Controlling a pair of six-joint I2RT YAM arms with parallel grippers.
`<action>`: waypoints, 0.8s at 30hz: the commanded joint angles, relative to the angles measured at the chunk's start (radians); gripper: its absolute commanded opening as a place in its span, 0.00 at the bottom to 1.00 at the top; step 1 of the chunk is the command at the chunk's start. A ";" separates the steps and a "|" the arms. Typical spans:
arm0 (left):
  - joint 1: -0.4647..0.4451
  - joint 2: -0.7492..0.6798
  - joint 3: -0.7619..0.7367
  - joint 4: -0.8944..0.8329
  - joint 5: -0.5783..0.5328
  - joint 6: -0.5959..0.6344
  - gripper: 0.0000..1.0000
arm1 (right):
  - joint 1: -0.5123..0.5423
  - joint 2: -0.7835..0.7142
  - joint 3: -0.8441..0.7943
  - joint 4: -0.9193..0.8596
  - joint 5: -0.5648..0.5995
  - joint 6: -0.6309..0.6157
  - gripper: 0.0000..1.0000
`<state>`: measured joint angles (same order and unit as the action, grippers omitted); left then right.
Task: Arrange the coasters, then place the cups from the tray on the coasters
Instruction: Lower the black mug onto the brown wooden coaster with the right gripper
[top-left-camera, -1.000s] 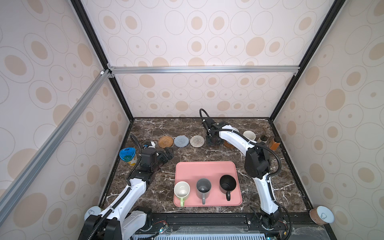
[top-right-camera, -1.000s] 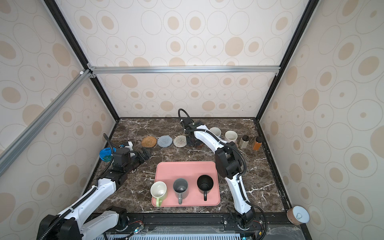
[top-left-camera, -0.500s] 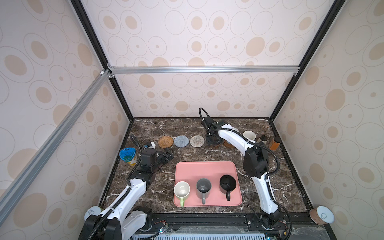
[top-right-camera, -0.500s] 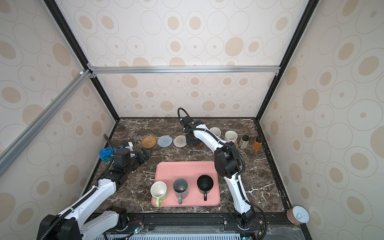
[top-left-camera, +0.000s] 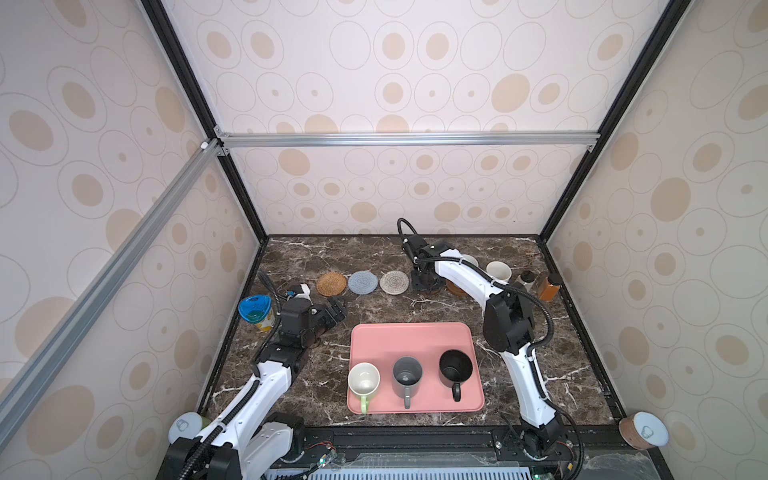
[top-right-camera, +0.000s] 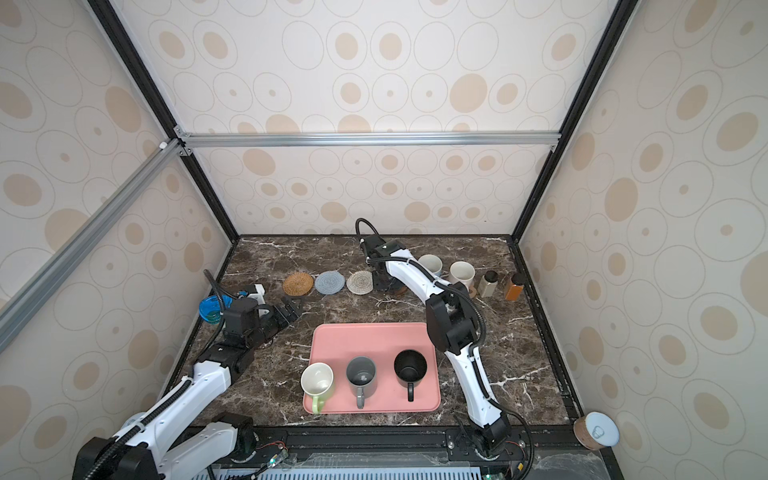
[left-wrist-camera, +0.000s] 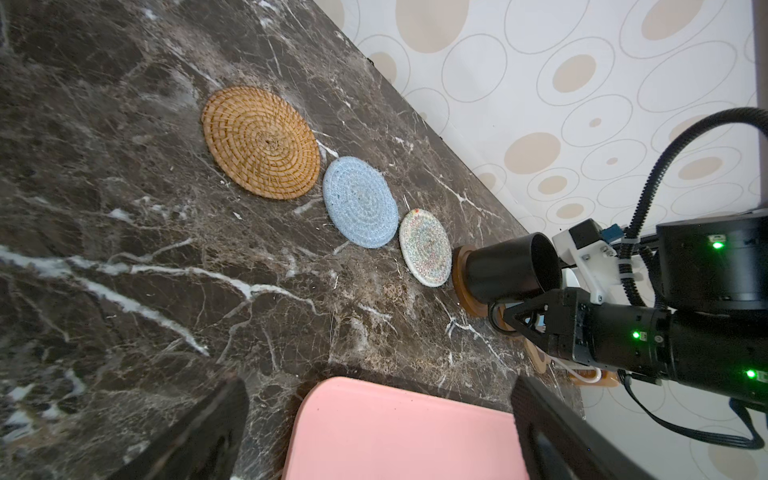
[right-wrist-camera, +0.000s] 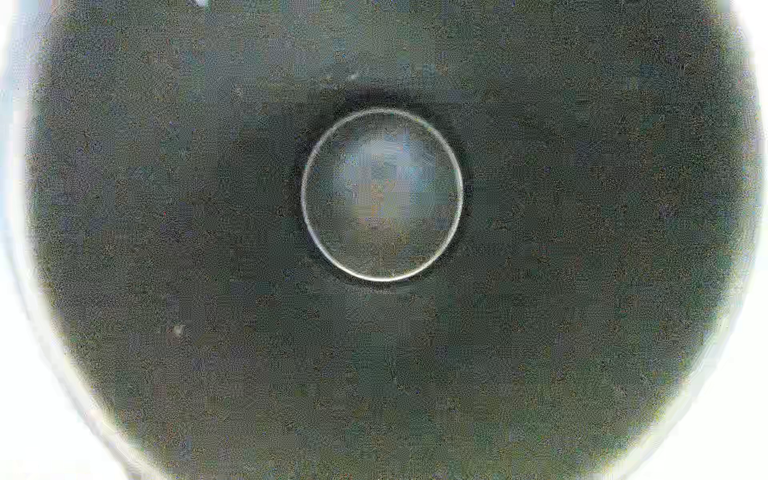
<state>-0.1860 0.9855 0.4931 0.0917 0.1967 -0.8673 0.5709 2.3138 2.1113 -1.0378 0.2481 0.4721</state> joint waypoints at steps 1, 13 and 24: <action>0.007 0.001 0.002 0.023 0.006 0.007 1.00 | -0.013 -0.008 0.013 0.005 0.046 0.026 0.09; 0.007 0.004 0.007 0.024 0.010 0.007 1.00 | -0.037 -0.010 -0.042 0.055 -0.019 0.051 0.10; 0.007 0.006 0.010 0.025 0.015 0.007 1.00 | -0.045 0.000 -0.049 0.064 -0.049 0.052 0.11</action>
<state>-0.1860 0.9878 0.4931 0.0963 0.2043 -0.8673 0.5316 2.3138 2.0693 -0.9916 0.2020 0.5091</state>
